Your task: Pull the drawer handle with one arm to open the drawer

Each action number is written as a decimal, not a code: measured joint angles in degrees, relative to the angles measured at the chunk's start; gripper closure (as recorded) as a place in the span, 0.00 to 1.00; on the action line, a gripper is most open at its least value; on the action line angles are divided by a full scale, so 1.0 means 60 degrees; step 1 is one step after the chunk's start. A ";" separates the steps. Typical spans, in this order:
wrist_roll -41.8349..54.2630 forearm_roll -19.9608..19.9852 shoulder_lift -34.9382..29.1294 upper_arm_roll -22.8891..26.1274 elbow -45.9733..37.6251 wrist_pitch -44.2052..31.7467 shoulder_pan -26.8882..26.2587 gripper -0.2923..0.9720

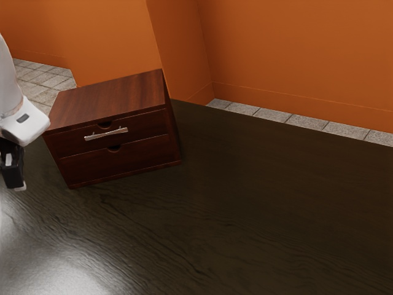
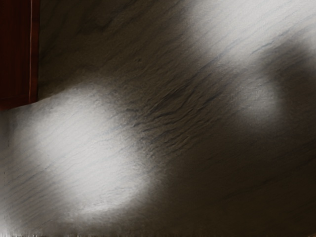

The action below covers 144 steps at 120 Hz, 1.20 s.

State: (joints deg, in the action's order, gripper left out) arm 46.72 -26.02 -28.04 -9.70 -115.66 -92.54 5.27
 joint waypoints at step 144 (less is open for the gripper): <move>0.0831 0.0013 0.5345 -0.0114 0.3102 -0.3625 0.0532 0.23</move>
State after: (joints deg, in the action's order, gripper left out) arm 51.70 -25.94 4.03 -10.38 -97.04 -114.29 8.46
